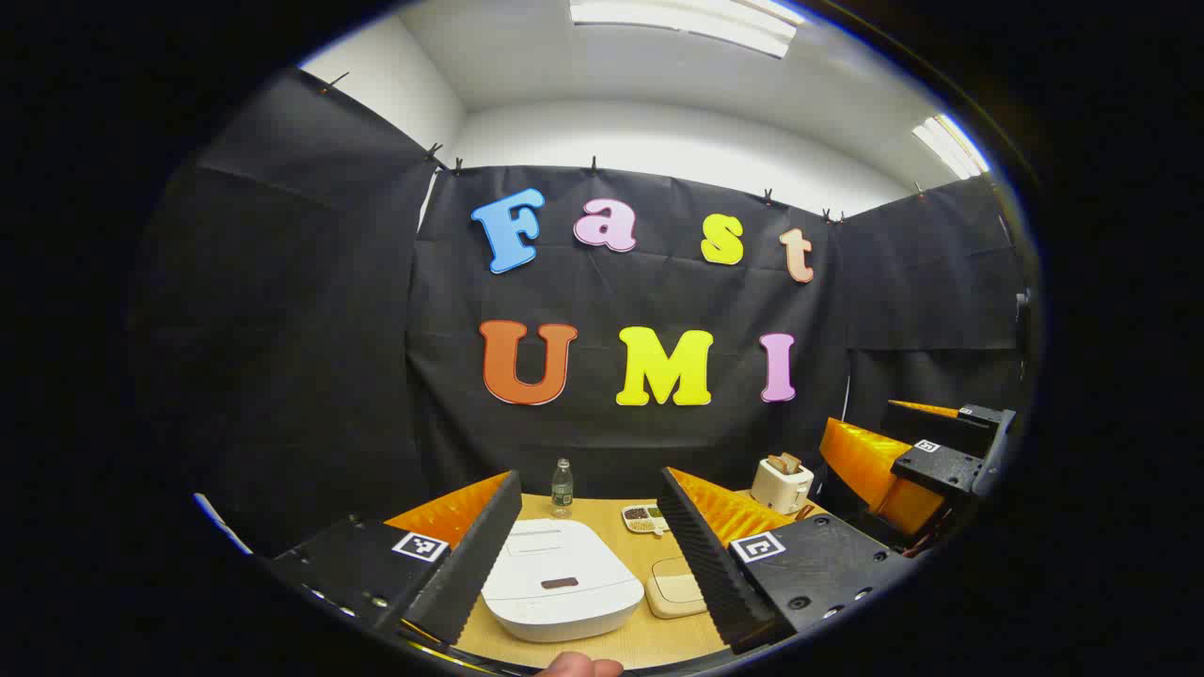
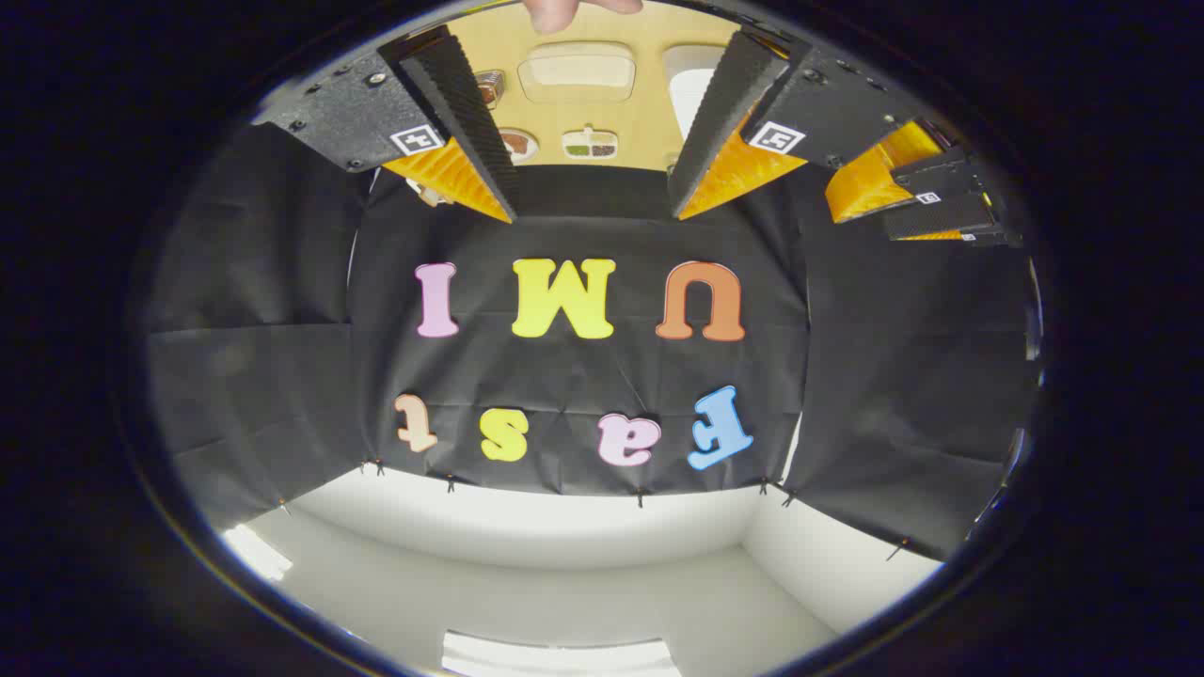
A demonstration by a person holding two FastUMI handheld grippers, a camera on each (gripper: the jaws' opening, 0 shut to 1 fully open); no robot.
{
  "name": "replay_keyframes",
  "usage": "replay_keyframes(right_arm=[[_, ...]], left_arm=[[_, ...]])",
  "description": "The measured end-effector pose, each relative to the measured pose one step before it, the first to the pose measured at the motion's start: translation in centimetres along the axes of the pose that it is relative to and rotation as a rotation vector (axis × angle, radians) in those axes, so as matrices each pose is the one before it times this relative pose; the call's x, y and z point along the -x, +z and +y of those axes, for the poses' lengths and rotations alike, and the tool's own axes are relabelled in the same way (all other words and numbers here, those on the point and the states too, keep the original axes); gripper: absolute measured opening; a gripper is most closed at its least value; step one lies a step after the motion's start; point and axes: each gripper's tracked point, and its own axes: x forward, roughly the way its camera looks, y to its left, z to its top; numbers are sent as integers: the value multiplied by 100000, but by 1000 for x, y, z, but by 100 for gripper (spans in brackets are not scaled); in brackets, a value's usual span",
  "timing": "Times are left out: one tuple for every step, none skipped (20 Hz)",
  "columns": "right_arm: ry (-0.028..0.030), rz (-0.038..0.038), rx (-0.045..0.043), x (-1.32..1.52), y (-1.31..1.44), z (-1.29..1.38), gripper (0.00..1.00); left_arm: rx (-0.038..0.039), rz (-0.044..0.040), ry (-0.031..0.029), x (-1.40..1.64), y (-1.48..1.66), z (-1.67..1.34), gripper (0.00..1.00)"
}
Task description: Close the left gripper, press the button to open the rice cooker; take a wooden spoon from the chopstick holder with the right hand, scoop a spoonful of rice and pour it into the rice cooker, then put the wooden spoon back into the chopstick holder.
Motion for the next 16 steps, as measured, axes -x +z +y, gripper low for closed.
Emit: replay_keyframes(right_arm=[[-66, -51, -340, 150, 44, 9, 99], [-342, -16, -209, 23, -64, -52, 100], [-319, -30, 147, -11, 116, -115, 99], [-527, -492, -90, 253, 52, -158, 99], [-499, -222, -141, 88, 141, -171, 99], [-268, -432, -83, 16, -62, -146, 100], [-253, -174, -66, 92, 64, -181, 99], [223, -53, 113, 86, -129, 47, 99], [229, -42, -20, 102, -54, -18, 99], [246, -110, -240, 22, 63, -80, 100], [326, -104, -293, -25, -8, -45, 100], [141, 54, -356, -32, -63, -46, 99], [360, 175, -547, 0, -50, -29, 100], [285, 141, -689, -106, -179, 61, 100], [324, -16, -515, -107, 5, 16, 99], [149, -90, -31, -34, -98, -82, 99]], left_arm=[[438, -170, 64, 46, 40, 138, 94], [595, 19, 179, 57, 7, 154, 94], [434, 74, 56, -4, -4, 123, 94], [202, -121, 181, 186, 25, 128, 94], [-172, -286, 166, 1, 236, -24, 94], [-390, -647, 131, 86, 119, -41, 94], [-565, -128, 135, 41, 27, -31, 94], [-472, -150, 623, 234, -37, 0, 94], [87, -344, 785, 134, 146, 109, 94], [456, -192, 627, 197, 61, 35, 94], [446, -96, 565, 97, 62, 44, 94], [23, -211, 956, 43, -173, 220, 94], [-193, -2, 1073, 189, 39, 310, 94], [-24, 34, 1018, -64, -44, 76, 94], [328, -236, 931, -23, 140, 207, 94], [598, 186, 443, -76, -165, 31, 94]])
